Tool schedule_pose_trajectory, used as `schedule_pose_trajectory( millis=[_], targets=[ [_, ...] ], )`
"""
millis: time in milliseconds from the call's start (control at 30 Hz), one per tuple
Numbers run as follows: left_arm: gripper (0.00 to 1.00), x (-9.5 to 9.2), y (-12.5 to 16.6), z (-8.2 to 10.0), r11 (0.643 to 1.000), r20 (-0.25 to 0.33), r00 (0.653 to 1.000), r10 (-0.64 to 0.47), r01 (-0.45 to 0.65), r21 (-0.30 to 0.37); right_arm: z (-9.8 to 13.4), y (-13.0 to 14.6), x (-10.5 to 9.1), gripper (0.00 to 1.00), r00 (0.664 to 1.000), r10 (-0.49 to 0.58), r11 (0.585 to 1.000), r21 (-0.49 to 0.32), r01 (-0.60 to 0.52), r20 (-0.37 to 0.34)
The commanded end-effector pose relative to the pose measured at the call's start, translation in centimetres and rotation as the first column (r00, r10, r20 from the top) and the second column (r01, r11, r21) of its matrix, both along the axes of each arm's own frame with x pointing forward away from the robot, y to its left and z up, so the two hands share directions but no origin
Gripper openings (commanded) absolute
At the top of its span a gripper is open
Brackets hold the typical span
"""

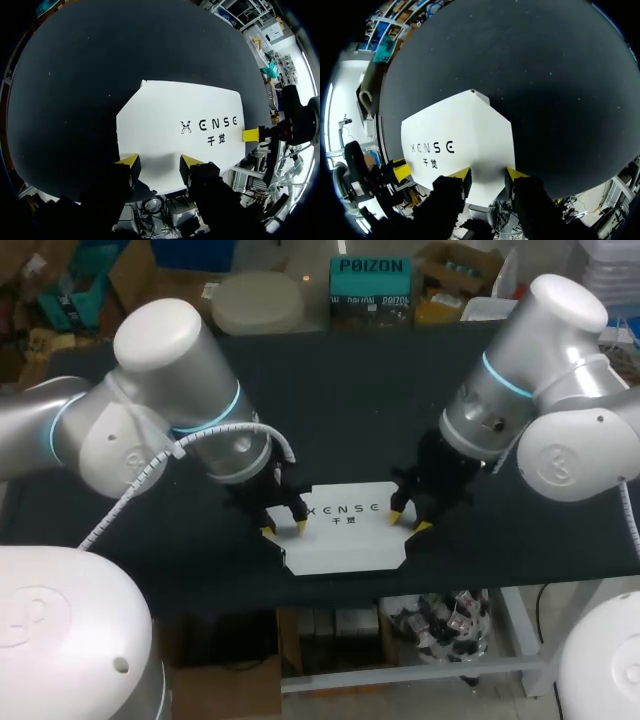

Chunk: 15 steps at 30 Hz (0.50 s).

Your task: Assemble the packaging by folding the flat box into shape, placing the metal phone stand inside, and closing the box properly

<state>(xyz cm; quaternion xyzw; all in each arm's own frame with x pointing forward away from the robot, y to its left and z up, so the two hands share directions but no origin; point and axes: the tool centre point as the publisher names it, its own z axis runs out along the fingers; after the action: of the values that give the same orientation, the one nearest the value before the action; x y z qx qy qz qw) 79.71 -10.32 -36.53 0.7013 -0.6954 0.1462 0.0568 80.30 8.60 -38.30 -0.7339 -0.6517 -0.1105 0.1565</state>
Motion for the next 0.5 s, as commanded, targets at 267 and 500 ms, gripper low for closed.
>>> schedule_pose_trajectory(
  millis=[267,500],
  targets=[
    [0.55,-0.01,0.76,-0.83,0.999,0.003,1.000,-0.023,0.023,-0.037,-0.42,0.73,0.41,0.45,1.000,0.007,1.000,0.015,-0.007,0.002],
    [0.55,0.02,0.51,-1.08,0.996,0.005,0.999,-0.050,0.050,-0.070,-0.78,0.63,0.39,0.45,1.000,0.006,0.999,0.053,-0.006,0.009]
  ],
)
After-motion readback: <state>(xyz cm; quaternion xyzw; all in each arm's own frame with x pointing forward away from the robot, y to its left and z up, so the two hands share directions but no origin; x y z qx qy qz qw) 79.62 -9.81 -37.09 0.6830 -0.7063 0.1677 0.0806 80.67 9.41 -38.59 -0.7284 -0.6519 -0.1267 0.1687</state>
